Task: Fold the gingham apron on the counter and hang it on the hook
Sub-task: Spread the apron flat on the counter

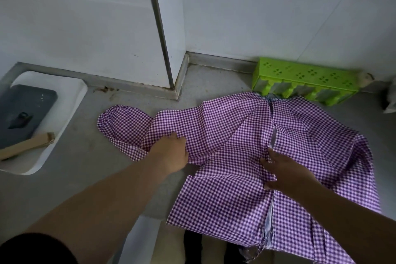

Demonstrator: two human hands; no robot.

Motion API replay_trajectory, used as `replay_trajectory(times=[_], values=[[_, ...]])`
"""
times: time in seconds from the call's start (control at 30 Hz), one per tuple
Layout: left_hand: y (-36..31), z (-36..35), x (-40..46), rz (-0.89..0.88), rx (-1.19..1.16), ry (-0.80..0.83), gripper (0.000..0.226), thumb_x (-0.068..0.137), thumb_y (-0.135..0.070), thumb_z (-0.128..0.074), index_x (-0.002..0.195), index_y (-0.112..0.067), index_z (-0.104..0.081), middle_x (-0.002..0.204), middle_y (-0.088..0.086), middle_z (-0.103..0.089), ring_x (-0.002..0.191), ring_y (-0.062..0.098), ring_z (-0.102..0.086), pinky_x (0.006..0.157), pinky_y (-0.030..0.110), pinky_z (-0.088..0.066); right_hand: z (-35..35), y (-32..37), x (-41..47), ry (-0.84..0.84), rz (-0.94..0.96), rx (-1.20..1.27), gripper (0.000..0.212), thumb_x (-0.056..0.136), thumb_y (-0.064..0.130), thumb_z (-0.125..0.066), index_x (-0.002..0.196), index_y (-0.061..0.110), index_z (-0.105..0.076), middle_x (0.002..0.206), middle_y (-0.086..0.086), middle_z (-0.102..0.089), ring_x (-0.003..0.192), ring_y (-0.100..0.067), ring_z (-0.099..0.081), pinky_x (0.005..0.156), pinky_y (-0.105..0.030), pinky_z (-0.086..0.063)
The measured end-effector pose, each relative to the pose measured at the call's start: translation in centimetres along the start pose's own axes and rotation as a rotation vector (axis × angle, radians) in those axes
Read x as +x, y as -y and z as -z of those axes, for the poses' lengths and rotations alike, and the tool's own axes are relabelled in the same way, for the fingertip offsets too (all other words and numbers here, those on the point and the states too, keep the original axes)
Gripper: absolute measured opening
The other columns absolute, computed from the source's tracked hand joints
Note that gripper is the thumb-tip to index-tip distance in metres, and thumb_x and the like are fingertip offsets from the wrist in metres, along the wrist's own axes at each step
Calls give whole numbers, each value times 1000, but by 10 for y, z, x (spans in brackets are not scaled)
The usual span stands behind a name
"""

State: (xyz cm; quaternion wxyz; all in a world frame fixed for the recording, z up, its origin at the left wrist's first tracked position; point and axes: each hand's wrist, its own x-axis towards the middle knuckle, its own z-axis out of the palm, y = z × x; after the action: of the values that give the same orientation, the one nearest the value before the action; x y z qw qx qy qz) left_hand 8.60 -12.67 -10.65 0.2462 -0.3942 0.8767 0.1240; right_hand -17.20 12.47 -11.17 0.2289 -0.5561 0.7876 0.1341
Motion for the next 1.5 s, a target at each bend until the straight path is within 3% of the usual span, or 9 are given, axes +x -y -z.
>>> replay_trajectory(times=[0.13, 0.33, 0.5, 0.6, 0.7, 0.9, 1.07, 1.27, 1.5], values=[[7, -4, 0, 78, 114, 135, 90, 98, -58, -56, 164, -12, -14, 171, 24, -10, 150, 43, -34, 120, 52, -39, 1, 2, -12, -12, 8, 4, 90, 88, 73, -53, 160, 46, -6, 170, 7, 12, 158, -14, -3, 119, -42, -37], [55, 4, 29, 388, -101, 270, 103, 98, -70, -46, 164, -30, 22, 169, 14, 32, 158, 51, -4, 127, 63, -21, 3, 14, -15, -2, 1, -24, 102, 85, 76, -54, 162, 40, 2, 171, -2, 16, 158, -22, 6, 123, -44, -22], [70, -1, 15, 476, -59, 145, 110, 93, -74, -50, 166, -20, 14, 172, 18, 21, 158, 49, -4, 125, 62, -25, -6, 5, -11, 13, -9, 13, 103, 85, 74, -57, 162, 42, 3, 171, -2, 17, 158, -23, 7, 123, -48, -20], [40, 14, 0, -10, 181, -194, 81, 98, -62, -50, 162, -21, -23, 174, 10, -11, 156, 35, -22, 121, 55, -35, -10, 3, -7, 0, 0, 7, 103, 84, 75, -56, 162, 41, 2, 171, -5, 14, 158, -25, 5, 124, -51, -23], [-12, 8, -17, -401, 148, -132, 75, 98, -67, -43, 161, -27, -30, 171, 5, -22, 151, 30, -34, 119, 50, -41, -13, 4, -8, -28, -7, 8, 104, 81, 74, -61, 162, 39, -8, 172, -5, 4, 158, -27, -5, 120, -52, -30], [-20, -28, -18, -79, 121, 213, 86, 93, -85, -21, 160, -49, 20, 172, 7, 29, 158, 47, 15, 128, 65, -11, -19, 25, -26, -231, 403, -195, 41, 88, 39, -61, 128, 31, -57, 134, -1, -58, 120, -25, -60, 84, -45, -58], [-14, -23, -12, -15, 130, 258, 87, 89, -90, -19, 156, -54, 25, 169, 10, 35, 157, 47, 19, 126, 68, -10, -22, 21, -44, -90, 623, -303, 48, 82, 64, -54, 121, 37, -61, 137, -2, -58, 128, -26, -52, 95, -45, -54], [-34, -25, -15, -219, 173, 175, 101, 87, -88, -40, 158, -50, 22, 172, 3, 29, 160, 41, 13, 120, 67, -32, -30, 21, -43, -115, 605, -242, 15, 83, 29, -75, 97, 29, -70, 134, -4, -61, 127, -27, -55, 99, -49, -54], [-41, -19, -8, -138, 222, 272, 137, 70, -92, -62, 152, -45, 37, 167, 14, 37, 157, 49, 18, 123, 66, -27, -41, 10, -61, -260, 708, -292, 32, 90, 18, -40, 104, 26, -67, 126, 1, -63, 123, -23, -58, 102, -44, -50]])
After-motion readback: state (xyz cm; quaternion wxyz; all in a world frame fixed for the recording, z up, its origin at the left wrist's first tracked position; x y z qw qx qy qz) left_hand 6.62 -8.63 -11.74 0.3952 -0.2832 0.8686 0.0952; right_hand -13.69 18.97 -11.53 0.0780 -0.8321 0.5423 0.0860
